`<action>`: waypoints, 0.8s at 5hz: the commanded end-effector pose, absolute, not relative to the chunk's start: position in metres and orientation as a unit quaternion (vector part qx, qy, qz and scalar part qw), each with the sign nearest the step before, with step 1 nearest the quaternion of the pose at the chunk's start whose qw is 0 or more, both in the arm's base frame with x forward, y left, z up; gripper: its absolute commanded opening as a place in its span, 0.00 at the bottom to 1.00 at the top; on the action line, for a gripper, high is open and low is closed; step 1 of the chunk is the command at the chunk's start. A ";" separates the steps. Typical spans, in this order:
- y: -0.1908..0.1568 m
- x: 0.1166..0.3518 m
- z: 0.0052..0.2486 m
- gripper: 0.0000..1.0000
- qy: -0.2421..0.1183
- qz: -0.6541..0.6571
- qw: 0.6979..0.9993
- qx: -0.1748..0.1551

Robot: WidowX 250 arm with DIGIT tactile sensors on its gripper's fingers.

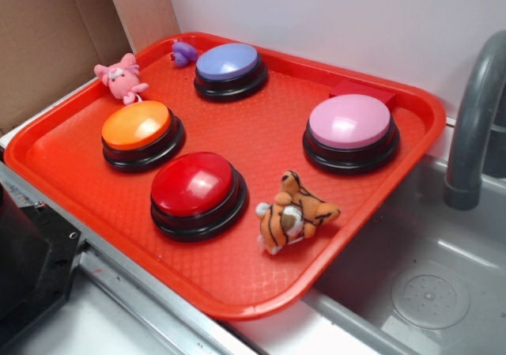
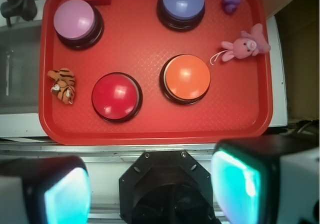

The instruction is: Push the orange button.

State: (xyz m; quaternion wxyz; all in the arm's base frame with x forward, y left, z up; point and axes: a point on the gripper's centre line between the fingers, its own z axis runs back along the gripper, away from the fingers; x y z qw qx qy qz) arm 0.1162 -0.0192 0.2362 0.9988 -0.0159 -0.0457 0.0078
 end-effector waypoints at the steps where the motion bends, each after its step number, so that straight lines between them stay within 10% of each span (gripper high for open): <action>1: -0.019 0.116 0.236 1.00 -0.046 0.008 0.999 -0.016; 4: 0.054 0.185 0.120 1.00 -0.018 0.003 0.997 0.074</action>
